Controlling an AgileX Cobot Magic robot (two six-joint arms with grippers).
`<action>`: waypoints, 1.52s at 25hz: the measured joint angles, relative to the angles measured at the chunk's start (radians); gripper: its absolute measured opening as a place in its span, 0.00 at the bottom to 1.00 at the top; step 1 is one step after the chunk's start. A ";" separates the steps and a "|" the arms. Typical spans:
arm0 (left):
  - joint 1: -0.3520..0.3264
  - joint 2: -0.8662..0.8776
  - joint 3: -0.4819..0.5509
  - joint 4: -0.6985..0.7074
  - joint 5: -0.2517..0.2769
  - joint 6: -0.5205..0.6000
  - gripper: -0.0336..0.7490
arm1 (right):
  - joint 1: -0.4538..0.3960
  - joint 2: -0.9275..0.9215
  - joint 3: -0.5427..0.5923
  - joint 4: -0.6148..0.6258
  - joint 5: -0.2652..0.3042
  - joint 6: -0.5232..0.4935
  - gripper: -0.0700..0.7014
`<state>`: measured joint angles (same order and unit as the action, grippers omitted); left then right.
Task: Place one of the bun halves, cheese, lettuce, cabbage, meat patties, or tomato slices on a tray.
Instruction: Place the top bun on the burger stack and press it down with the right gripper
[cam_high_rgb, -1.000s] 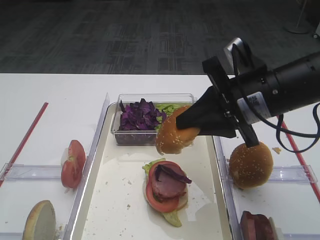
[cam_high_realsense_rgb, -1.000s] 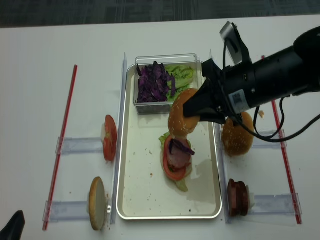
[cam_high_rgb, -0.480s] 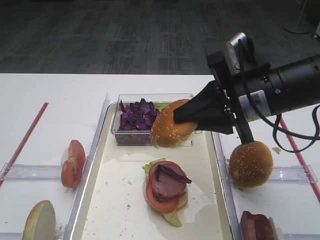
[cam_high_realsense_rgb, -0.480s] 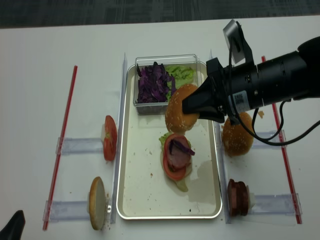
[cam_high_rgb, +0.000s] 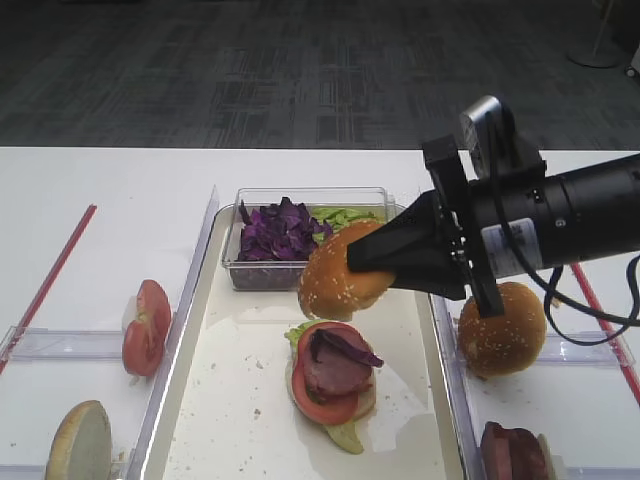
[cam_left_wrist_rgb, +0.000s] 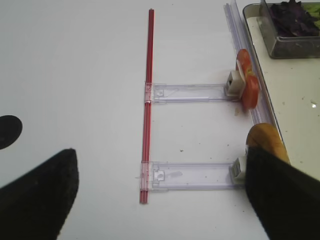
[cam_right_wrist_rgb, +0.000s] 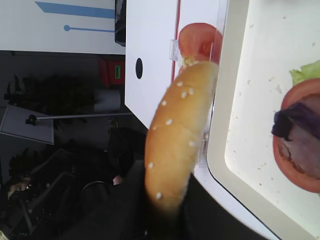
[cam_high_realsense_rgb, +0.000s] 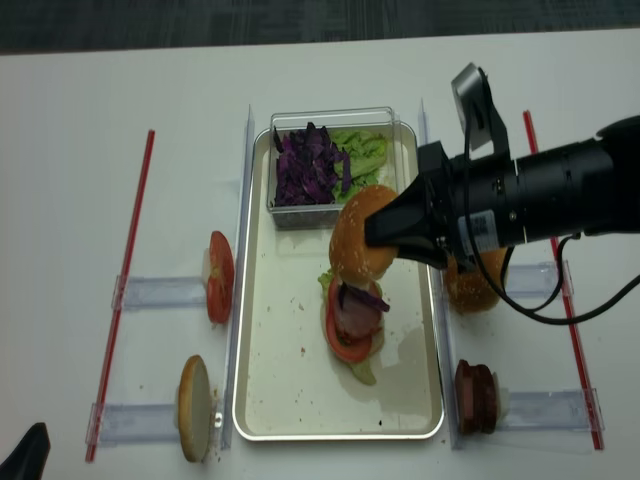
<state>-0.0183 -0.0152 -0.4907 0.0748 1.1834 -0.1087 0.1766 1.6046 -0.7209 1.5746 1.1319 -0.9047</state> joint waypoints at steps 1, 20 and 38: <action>0.000 -0.002 0.000 0.000 0.000 0.000 0.83 | 0.000 0.005 0.010 0.007 0.008 -0.016 0.31; 0.000 -0.002 0.000 0.000 0.000 0.000 0.83 | 0.000 0.091 0.062 0.071 0.010 -0.125 0.31; 0.000 -0.002 0.000 0.000 0.000 0.000 0.83 | 0.072 0.198 0.062 0.133 -0.048 -0.182 0.31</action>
<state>-0.0183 -0.0169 -0.4907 0.0748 1.1834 -0.1087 0.2488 1.8028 -0.6592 1.7080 1.0837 -1.0867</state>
